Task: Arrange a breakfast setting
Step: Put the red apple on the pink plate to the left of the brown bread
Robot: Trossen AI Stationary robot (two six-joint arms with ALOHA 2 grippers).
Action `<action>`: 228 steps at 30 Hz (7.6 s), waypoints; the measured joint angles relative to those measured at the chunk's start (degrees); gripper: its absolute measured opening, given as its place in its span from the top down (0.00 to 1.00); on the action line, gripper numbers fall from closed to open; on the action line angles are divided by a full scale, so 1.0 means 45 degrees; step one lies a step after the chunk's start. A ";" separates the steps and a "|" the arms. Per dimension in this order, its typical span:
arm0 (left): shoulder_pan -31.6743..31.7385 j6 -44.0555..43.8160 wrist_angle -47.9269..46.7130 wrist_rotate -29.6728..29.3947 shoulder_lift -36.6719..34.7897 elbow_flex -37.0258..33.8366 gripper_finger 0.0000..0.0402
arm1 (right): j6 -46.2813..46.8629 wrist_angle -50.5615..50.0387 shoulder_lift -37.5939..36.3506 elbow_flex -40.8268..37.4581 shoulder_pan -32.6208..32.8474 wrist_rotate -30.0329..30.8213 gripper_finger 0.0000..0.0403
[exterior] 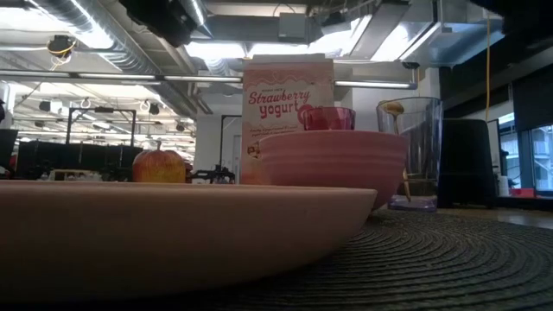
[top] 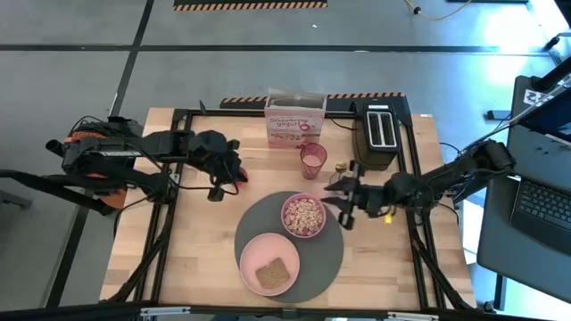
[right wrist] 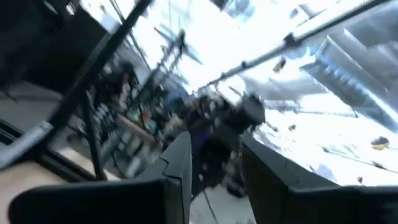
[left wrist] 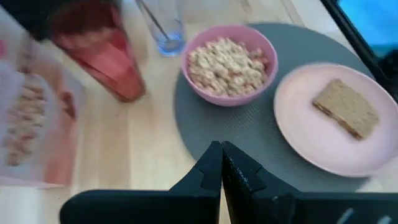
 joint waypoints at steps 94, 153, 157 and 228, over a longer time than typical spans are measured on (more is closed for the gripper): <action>0.3461 -0.4842 0.6188 -0.2270 -0.1593 -0.7691 0.05 | -0.1942 -0.1854 -0.3175 -0.0356 0.0046 0.1117 0.74; 0.2201 -0.5967 0.8010 -0.1607 -0.0054 -0.7691 0.17 | -0.1961 -0.2127 -0.3170 -0.0356 0.0046 0.1481 0.74; 0.1225 -0.6745 0.8018 -0.0824 -0.1370 -0.7691 0.17 | -0.1959 -0.2150 -0.3175 -0.0354 0.0046 0.1556 0.74; -0.7048 -0.6831 1.0787 -0.2506 0.6848 -0.3145 0.10 | -0.2621 -0.2130 -0.3170 -0.0138 0.0046 0.1568 0.74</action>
